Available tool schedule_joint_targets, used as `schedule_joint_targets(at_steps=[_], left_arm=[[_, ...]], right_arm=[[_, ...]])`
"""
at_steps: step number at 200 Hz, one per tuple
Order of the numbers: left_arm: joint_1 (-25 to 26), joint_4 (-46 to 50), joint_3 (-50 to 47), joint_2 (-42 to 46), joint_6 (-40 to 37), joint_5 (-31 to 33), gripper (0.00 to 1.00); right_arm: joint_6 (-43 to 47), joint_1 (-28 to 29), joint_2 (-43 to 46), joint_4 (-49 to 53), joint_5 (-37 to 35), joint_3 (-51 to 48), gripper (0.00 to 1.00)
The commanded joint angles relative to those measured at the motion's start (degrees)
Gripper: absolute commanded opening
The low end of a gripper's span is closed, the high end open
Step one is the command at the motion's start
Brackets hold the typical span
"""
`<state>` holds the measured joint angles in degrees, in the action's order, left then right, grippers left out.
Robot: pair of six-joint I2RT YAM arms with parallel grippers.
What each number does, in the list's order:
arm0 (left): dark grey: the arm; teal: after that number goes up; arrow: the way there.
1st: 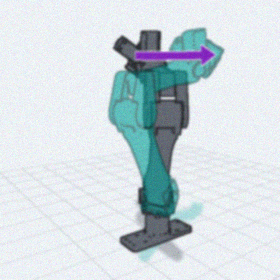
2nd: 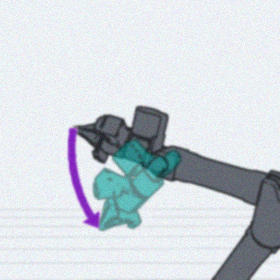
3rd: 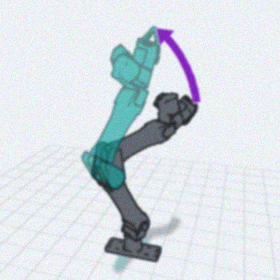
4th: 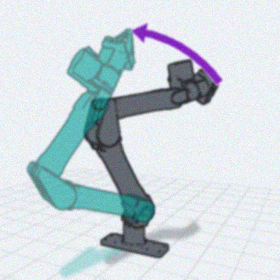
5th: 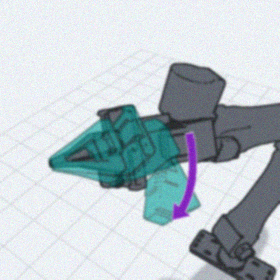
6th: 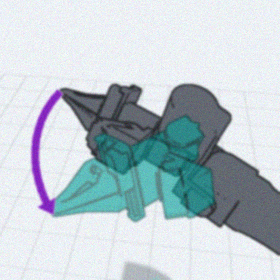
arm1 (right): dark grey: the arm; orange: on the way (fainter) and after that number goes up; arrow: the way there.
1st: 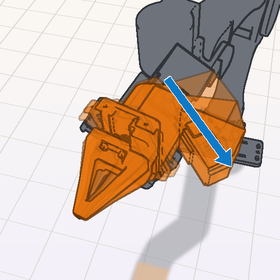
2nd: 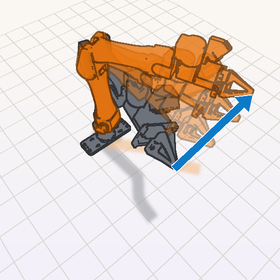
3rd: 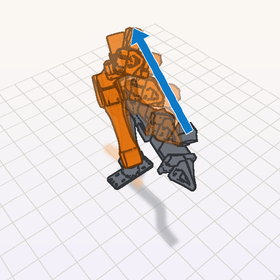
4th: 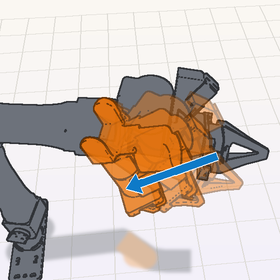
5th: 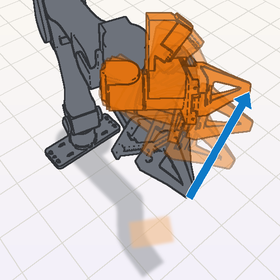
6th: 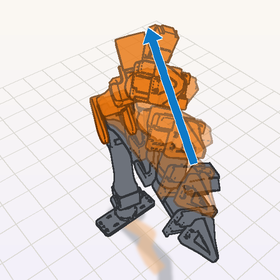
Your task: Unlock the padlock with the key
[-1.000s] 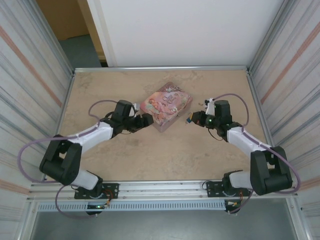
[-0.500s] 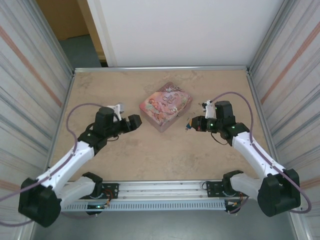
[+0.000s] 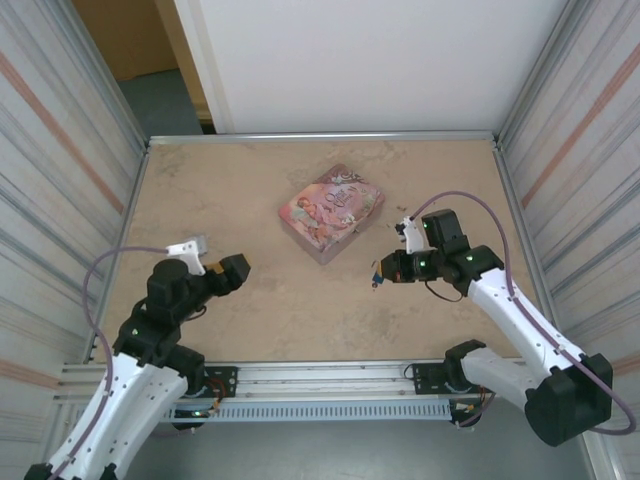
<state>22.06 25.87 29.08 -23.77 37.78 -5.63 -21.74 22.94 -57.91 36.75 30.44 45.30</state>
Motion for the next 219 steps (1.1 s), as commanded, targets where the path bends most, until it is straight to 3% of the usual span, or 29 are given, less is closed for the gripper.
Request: schedule_joint_targets(at_steps=[1,101,219], left_arm=[[-0.6,5.0,-1.3,2.4,-1.6,2.5,0.86],[-0.7,7.5,-2.5,6.2,-1.1,4.6,0.88],[-0.7,8.1,-2.9,6.3,-1.2,5.0,0.88]], right_arm=[[1.7,2.3,1.0,5.6,0.5,2.2,0.00],[-0.1,12.6,-9.1,3.2,0.1,2.6,0.00],[-1.5,18.8,-26.6,-4.0,2.9,4.0,0.00]])
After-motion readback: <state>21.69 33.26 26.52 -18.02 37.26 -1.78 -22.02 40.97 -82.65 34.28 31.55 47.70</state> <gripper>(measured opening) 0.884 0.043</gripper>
